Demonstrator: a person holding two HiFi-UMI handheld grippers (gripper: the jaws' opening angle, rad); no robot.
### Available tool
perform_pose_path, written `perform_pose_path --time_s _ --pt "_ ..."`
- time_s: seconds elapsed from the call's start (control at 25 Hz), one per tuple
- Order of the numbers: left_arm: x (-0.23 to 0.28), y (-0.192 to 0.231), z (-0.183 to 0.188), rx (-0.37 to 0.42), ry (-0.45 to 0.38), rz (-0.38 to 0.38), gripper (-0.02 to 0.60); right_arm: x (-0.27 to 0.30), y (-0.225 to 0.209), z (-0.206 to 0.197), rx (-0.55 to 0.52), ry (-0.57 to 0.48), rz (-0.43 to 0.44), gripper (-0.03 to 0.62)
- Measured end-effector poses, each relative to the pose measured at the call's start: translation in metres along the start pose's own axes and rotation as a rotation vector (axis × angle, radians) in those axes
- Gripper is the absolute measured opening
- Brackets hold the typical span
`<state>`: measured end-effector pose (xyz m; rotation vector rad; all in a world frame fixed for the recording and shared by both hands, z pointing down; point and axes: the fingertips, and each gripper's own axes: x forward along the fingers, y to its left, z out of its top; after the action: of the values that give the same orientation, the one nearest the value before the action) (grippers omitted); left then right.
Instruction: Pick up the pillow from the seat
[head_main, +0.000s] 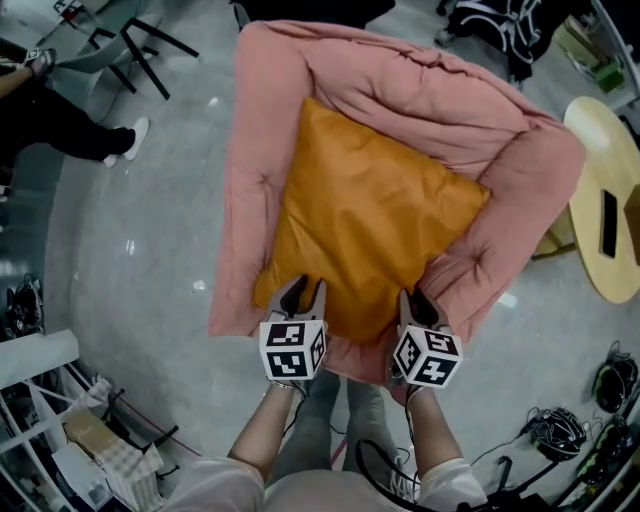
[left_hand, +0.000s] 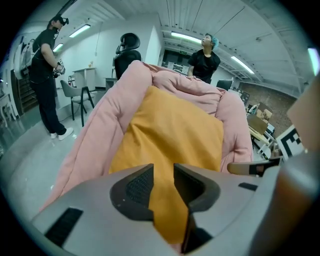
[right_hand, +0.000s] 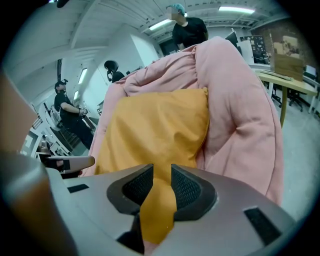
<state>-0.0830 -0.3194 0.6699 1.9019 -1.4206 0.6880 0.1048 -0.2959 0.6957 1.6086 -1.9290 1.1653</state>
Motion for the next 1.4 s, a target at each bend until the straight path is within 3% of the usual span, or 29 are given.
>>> perform_pose_path --time_s 0.16,0.44,0.64,0.76,1.2,1.4 --pt "0.007 0.007 0.010 -0.004 -0.020 0.020 0.152 0.008 -0.001 0.002 -0.012 0.009 0.004 0.126" --pt "0.020 0.020 0.022 0.002 -0.023 0.051 0.292 0.024 -0.003 0.004 -0.026 0.034 0.026 0.239" --pt "0.046 0.041 0.022 0.040 0.080 0.061 0.343 0.051 -0.002 0.004 -0.044 0.069 0.037 0.275" --pt "0.056 0.045 0.013 0.053 0.130 0.072 0.347 0.058 -0.001 -0.001 -0.055 0.074 0.039 0.275" --pt "0.091 0.051 -0.003 0.020 0.140 0.013 0.333 0.098 0.000 -0.010 -0.057 0.055 0.063 0.275" --pt "0.105 0.051 -0.009 0.025 0.141 0.021 0.307 0.111 -0.005 -0.012 -0.061 0.052 0.055 0.274"
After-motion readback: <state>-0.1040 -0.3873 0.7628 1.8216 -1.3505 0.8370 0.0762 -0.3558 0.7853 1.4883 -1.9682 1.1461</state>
